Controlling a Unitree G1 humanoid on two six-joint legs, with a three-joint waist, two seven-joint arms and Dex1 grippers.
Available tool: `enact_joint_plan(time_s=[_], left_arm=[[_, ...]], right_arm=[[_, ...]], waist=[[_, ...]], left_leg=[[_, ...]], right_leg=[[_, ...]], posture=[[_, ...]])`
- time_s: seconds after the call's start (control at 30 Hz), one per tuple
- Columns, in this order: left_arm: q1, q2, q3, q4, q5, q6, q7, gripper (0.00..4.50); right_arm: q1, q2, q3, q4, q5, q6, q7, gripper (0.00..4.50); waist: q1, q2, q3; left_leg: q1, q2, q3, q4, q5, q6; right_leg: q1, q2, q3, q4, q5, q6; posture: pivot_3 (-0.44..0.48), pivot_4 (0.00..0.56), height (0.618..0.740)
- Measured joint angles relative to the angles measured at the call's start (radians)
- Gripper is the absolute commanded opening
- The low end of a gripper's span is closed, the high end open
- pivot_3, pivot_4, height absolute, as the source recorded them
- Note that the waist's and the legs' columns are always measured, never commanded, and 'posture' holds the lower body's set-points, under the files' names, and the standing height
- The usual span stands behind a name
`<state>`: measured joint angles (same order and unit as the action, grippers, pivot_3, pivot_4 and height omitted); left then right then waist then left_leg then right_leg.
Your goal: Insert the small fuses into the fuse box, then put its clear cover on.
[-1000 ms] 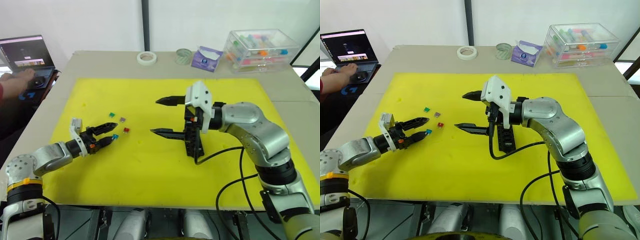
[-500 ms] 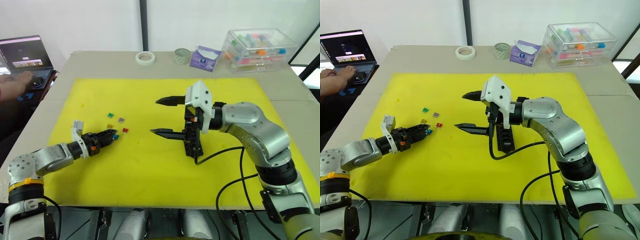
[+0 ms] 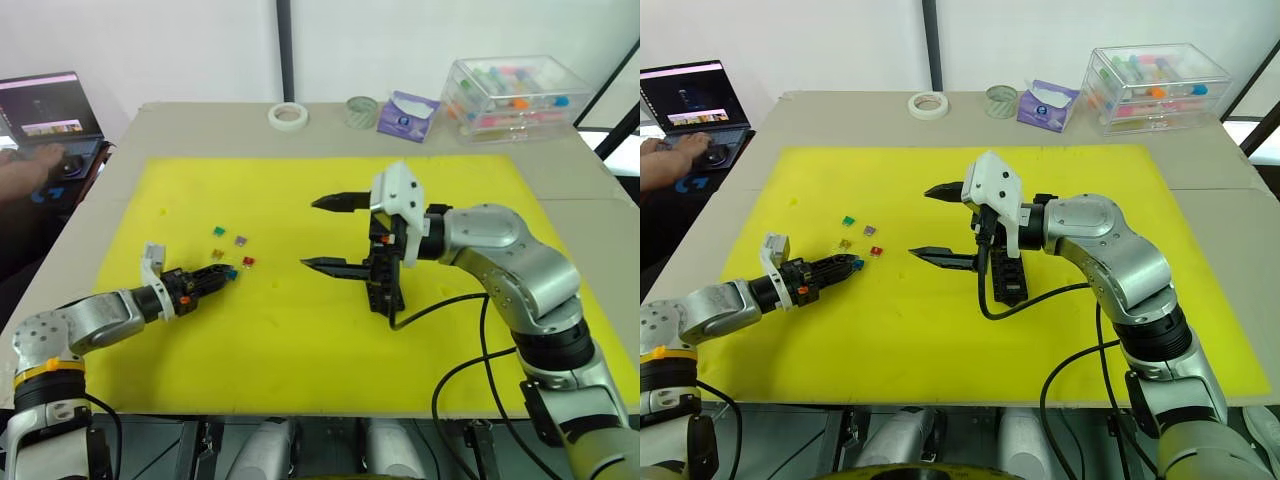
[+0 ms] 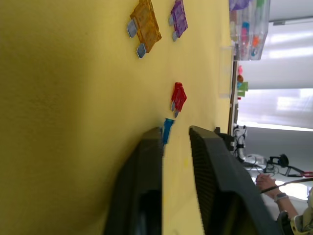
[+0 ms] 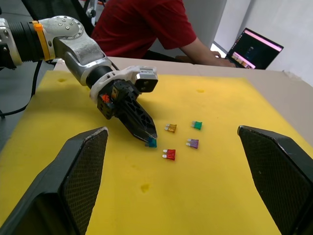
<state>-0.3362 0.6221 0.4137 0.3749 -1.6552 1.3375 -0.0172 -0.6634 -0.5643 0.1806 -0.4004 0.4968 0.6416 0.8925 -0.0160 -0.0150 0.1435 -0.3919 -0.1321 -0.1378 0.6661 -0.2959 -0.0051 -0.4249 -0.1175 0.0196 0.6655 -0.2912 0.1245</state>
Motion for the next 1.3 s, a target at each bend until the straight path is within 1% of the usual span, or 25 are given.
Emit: enact_joint_plan(time_s=[0.07, 0.1, 0.23, 0.43, 0.57, 0.67, 0.77, 0.87, 0.97, 1.0, 1.1, 1.17, 1.3], left_arm=[[0.036, 0.046, -0.074, -0.032, -0.051, -0.081, -0.012, 0.02], [0.036, 0.046, -0.078, -0.032, -0.056, -0.087, -0.015, 0.02], [0.018, 0.041, -0.066, -0.003, -0.041, -0.05, -0.024, 0.02], [0.017, 0.037, -0.052, -0.012, -0.025, -0.027, -0.044, 0.02], [0.033, 0.056, -0.049, -0.083, -0.028, 0.028, -0.083, 0.02], [0.05, 0.112, -0.055, -0.198, -0.031, 0.079, -0.158, 0.02], [0.046, 0.153, -0.05, -0.316, -0.021, 0.084, -0.244, 0.02], [0.042, 0.149, -0.042, -0.444, 0.037, 0.009, -0.341, 0.02], [0.002, 0.12, -0.048, -0.57, 0.159, -0.125, -0.47, 0.02], [-0.017, 0.118, -0.056, -0.592, 0.183, -0.148, -0.495, 0.02], [-0.093, 0.105, -0.11, -0.629, 0.264, -0.219, -0.579, 0.02], [-0.093, 0.096, -0.143, -0.649, 0.326, -0.265, -0.629, 0.02], [-0.089, 0.071, -0.242, -0.718, 0.492, -0.404, -0.753, 0.02]], right_arm=[[0.0, 0.0, 0.0, -0.001, 0.0, 0.0, -0.001, 4.5], [0.0, -0.002, -0.001, -0.001, 0.0, 0.0, -0.001, 4.5], [0.001, -0.002, 0.0, -0.001, 0.0, 0.0, 0.0, 4.5], [0.001, -0.003, 0.0, -0.001, 0.0, 0.0, 0.001, 4.5], [0.001, -0.01, -0.004, -0.001, 0.015, 0.013, 0.008, 4.5], [0.002, -0.035, -0.048, -0.001, 0.074, 0.063, 0.023, 4.5], [0.002, -0.068, -0.098, -0.001, 0.128, 0.113, 0.039, 4.5], [0.0, -0.091, -0.129, 0.001, 0.185, 0.168, 0.052, 4.5], [-0.01, -0.126, -0.152, 0.016, 0.242, 0.236, 0.072, 4.5], [-0.014, -0.134, -0.157, 0.018, 0.255, 0.252, 0.075, 4.5], [-0.03, -0.143, -0.187, 0.035, 0.335, 0.338, 0.076, 4.5], [-0.03, -0.146, -0.21, 0.049, 0.378, 0.38, 0.073, 4.5], [-0.043, -0.148, -0.243, 0.093, 0.426, 0.429, 0.054, 4.5]], waist=[[-0.001, 0.0, 0.0], [-0.001, 0.001, -0.001], [-0.001, 0.001, -0.001], [-0.001, 0.001, -0.001], [0.0, 0.001, 0.0], [0.002, 0.0, 0.0], [0.004, 0.001, 0.0], [0.003, 0.001, 0.001], [0.006, 0.001, 0.001], [0.007, 0.001, 0.001], [0.005, 0.001, 0.001], [0.002, 0.001, 0.001], [0.004, 0.001, 0.001]], left_leg=[[0.0, 0.001, 0.0, 0.0, 0.0, 0.0], [0.0, 0.0, 0.001, -0.001, 0.0, 0.0], [0.0, 0.0, 0.0, -0.001, 0.0, 0.0], [0.0, 0.0, 0.0, -0.001, 0.0, 0.0], [0.0, 0.0, 0.0, -0.001, 0.0, 0.0], [0.0, 0.0, 0.0, -0.001, 0.0, 0.0], [0.0, 0.0, 0.0, -0.001, 0.0, 0.0], [0.0, 0.001, 0.001, -0.001, 0.0, 0.0], [-0.001, 0.001, 0.001, -0.001, 0.0, 0.0], [-0.001, 0.001, 0.001, -0.001, 0.0, 0.0], [-0.001, 0.001, 0.001, -0.001, 0.0, 0.0], [-0.001, 0.001, 0.001, -0.003, 0.0, 0.0], [-0.001, 0.001, 0.001, -0.003, 0.0, 0.0]], right_leg=[[0.0, 0.0, 0.001, 0.0, 0.0, 0.0], [0.0, 0.0, 0.001, 0.0, 0.0, 0.0], [0.0, 0.001, 0.001, 0.0, 0.0, 0.0], [0.0, 0.0, 0.001, 0.0, 0.0, 0.0], [0.0, 0.0, 0.001, 0.0, 0.0, 0.0], [0.0, 0.0, 0.001, -0.001, 0.0, 0.0], [0.0, 0.0, 0.001, -0.002, 0.0, 0.0], [0.0, 0.0, 0.001, -0.002, 0.0, 0.0], [0.001, 0.0, 0.001, -0.003, 0.0, 0.0], [0.001, 0.0, 0.001, -0.003, 0.0, 0.0], [0.002, 0.0, 0.001, -0.004, 0.0, 0.0], [0.001, 0.0, 0.001, -0.005, 0.0, 0.0], [0.001, 0.0, 0.001, -0.005, 0.0, 0.0]], posture=[[0.0, 0.15, 0.74], [0.0, 0.15, 0.74], [0.0, 0.15, 0.74], [0.0, 0.15, 0.74], [0.0, 0.15, 0.74], [0.0, 0.15, 0.74], [0.0, 0.15, 0.74], [0.0, 0.15, 0.74], [0.0, 0.15, 0.74], [0.0, 0.15, 0.74], [0.0, 0.15, 0.74], [0.0, 0.15, 0.74], [0.0, 0.15, 0.74]])
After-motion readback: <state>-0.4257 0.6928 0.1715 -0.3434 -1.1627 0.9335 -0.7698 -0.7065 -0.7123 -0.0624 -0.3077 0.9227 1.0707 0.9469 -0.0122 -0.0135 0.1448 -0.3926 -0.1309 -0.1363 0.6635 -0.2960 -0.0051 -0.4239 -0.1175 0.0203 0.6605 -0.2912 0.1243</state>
